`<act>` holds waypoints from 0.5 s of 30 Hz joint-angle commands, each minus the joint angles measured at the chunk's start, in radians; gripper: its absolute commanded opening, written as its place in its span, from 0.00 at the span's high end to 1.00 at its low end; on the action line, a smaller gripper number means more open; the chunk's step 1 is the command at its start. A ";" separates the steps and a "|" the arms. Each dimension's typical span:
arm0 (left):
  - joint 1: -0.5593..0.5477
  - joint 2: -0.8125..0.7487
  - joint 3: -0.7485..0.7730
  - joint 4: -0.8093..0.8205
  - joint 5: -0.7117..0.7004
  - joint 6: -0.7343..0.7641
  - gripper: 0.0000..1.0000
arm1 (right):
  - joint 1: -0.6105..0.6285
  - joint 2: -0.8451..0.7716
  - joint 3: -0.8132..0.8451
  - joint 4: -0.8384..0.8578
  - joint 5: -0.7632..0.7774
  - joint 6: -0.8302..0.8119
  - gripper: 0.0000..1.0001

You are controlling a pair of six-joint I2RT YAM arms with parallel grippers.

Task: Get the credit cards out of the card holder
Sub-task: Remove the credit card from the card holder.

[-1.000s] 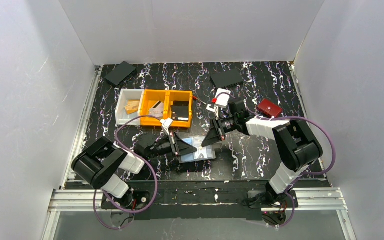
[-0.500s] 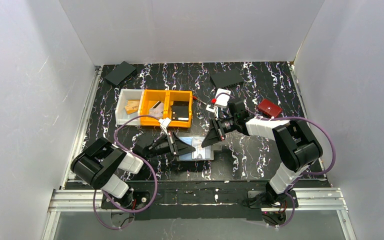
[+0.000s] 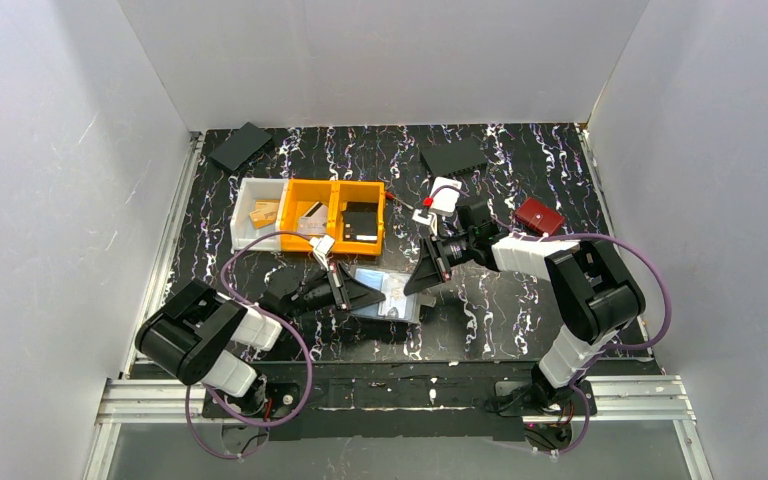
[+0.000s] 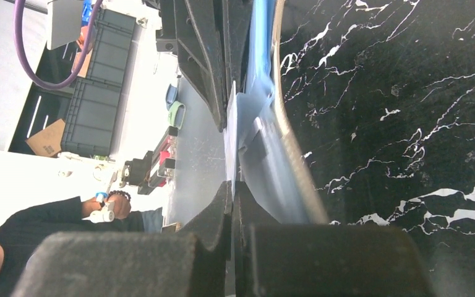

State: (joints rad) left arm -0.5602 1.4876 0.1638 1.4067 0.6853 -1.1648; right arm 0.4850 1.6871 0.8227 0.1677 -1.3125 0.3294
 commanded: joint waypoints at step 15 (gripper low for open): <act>0.094 -0.101 -0.092 -0.106 -0.001 0.045 1.00 | -0.045 0.035 0.023 -0.130 0.141 -0.140 0.99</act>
State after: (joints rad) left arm -0.4805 1.4471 0.0875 1.3666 0.6781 -1.1580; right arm 0.4515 1.6993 0.8207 0.0921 -1.2331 0.2604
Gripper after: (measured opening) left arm 0.009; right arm 0.033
